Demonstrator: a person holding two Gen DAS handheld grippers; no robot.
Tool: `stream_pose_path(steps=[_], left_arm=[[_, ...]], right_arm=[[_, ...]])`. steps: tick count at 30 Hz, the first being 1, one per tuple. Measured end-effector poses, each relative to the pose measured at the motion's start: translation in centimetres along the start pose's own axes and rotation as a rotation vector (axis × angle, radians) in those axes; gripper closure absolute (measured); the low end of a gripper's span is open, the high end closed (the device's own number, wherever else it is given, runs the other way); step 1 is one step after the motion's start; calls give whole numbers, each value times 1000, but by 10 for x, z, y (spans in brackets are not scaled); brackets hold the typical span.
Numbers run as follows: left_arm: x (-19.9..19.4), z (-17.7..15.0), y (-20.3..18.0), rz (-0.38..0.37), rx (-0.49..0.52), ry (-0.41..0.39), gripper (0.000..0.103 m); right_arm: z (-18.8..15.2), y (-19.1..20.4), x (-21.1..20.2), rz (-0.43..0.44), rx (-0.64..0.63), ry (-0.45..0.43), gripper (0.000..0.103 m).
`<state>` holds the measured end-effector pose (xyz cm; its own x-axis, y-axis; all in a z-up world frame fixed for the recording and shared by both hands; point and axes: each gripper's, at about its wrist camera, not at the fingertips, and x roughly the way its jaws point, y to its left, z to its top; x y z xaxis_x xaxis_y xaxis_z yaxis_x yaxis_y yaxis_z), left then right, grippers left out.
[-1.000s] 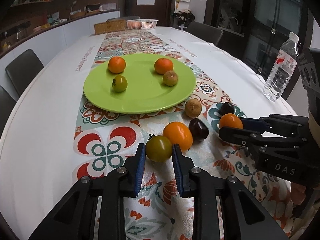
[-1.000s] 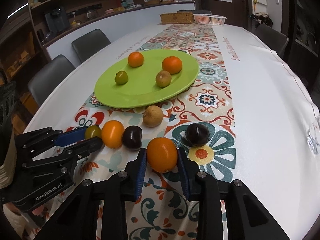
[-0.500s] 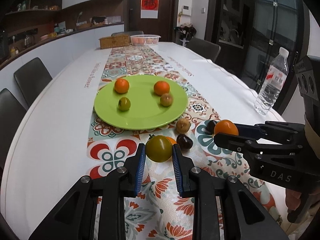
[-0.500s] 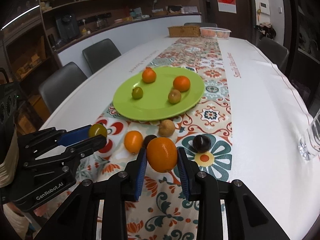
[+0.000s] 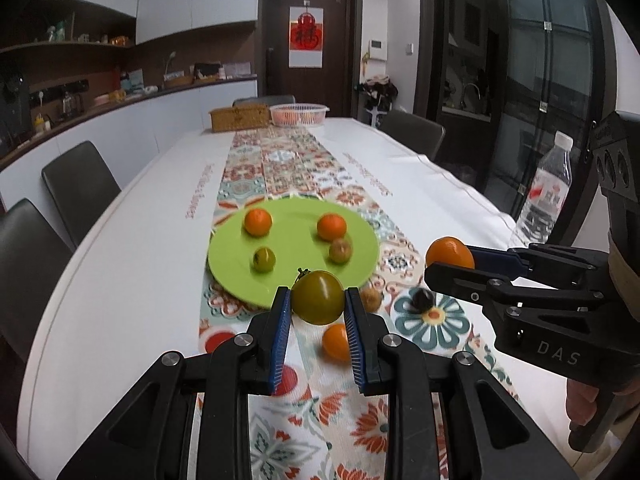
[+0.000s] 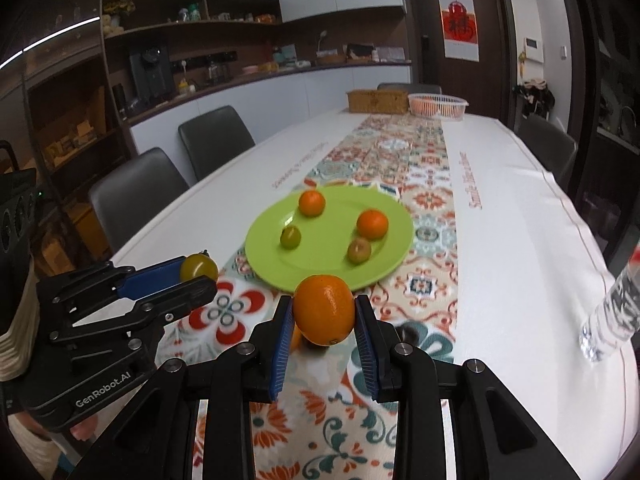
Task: Organize fruits
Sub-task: 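Carry the tomato and orange onto the green plate and open both grippers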
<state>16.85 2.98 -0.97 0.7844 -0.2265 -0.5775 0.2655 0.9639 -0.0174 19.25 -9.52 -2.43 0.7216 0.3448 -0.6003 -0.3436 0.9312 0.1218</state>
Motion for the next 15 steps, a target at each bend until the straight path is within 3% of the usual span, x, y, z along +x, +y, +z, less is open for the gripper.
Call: stream_pose_path(steps=[15], left_arm=[[17,40,19,45,10,-67,76]], right_arm=[[50,-2,15,22,-22,-77,72]])
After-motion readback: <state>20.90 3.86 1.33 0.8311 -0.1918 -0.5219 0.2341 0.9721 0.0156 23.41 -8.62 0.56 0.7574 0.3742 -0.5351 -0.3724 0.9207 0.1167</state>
